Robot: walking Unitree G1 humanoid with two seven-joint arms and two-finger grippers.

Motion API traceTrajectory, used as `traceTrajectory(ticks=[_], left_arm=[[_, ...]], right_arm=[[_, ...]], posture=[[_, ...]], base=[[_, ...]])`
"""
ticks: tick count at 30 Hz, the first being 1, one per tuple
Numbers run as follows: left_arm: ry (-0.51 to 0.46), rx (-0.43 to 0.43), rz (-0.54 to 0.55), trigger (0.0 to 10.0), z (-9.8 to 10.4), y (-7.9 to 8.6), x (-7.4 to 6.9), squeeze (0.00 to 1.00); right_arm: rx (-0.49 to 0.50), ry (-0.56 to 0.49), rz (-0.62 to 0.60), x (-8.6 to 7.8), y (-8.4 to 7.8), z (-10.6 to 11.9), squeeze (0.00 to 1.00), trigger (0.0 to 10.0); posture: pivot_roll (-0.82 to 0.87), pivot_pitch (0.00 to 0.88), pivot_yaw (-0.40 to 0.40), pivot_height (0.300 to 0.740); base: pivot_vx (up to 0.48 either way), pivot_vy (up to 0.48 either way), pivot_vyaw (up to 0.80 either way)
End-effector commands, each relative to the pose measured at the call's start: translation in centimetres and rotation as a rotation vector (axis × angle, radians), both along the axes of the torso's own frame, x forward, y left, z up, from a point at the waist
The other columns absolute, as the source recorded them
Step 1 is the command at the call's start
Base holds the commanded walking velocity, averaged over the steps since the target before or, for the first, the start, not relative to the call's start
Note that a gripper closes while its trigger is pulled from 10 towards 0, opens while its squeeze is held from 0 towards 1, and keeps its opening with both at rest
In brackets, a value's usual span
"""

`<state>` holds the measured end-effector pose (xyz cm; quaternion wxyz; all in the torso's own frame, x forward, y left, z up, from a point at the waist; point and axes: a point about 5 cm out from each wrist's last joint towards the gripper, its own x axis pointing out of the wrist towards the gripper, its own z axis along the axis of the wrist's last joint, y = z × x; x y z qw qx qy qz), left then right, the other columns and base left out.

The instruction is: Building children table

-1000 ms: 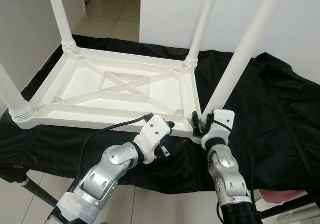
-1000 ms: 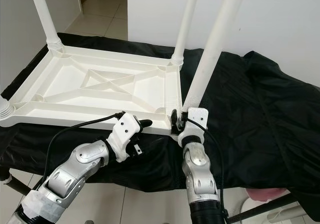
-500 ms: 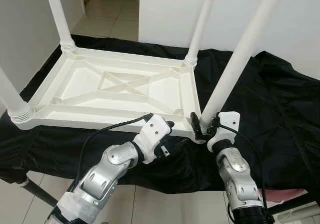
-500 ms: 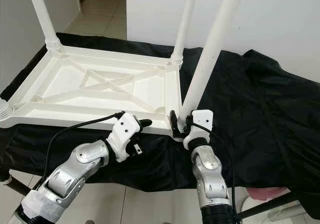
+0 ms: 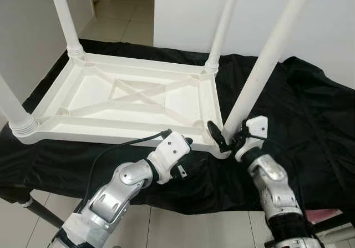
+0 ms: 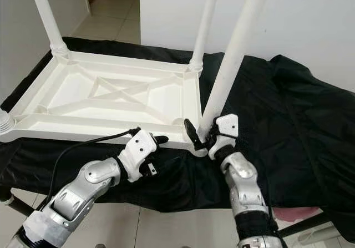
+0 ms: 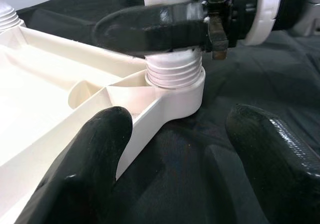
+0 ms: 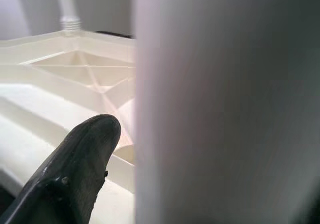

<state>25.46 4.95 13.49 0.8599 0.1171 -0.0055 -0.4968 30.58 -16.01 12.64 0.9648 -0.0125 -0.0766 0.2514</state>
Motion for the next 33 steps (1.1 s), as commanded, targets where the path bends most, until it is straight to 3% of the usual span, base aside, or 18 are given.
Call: traceTrajectory(ticks=[1,2,16,17,18,19,33], left_arm=[[0.001,0.028,-0.092,10.0,0.0,-0.4,-0.2,0.0],[-0.001,0.027,-0.091,10.0,0.0,-0.4,-0.2,0.0],[-0.004,0.018,-0.079,10.0,0.0,-0.5,-0.3,0.0],[-0.003,0.02,-0.083,10.0,-0.1,-0.5,-0.4,0.0],[-0.003,0.02,-0.083,10.0,-0.1,-0.5,-0.4,0.0],[-0.002,0.022,-0.085,10.0,-0.1,-0.5,-0.4,0.0],[-0.001,0.022,-0.096,10.0,-0.1,-0.7,-0.4,0.0]], right_arm=[[-0.027,0.022,0.042,0.1,0.1,-0.6,0.0,9.2],[-0.039,0.029,0.049,0.2,0.1,-0.8,0.0,0.1],[-0.056,0.056,0.08,0.5,-0.7,-1.9,0.0,0.0],[-0.053,0.059,0.078,0.5,-0.7,-2.0,0.0,1.3],[-0.053,0.059,0.078,0.5,-0.7,-2.0,0.0,1.3],[-0.051,0.061,0.074,0.6,-0.8,-2.0,0.0,10.0],[-0.004,0.076,-0.009,0.7,-0.4,-2.3,0.0,10.0]], posture=[[0.01,0.0,-0.069,0.74],[0.01,0.0,-0.073,0.74],[0.02,0.0,-0.087,0.74],[0.02,0.0,-0.087,0.74],[0.02,0.0,-0.087,0.74],[0.02,0.0,-0.085,0.74],[0.01,0.0,-0.071,0.74]], base=[[0.0,0.0,0.0],[0.0,0.0,0.0],[0.0,0.0,0.0],[0.0,0.0,0.0],[0.0,0.0,0.0],[0.0,0.0,0.0],[0.0,0.0,0.0]])
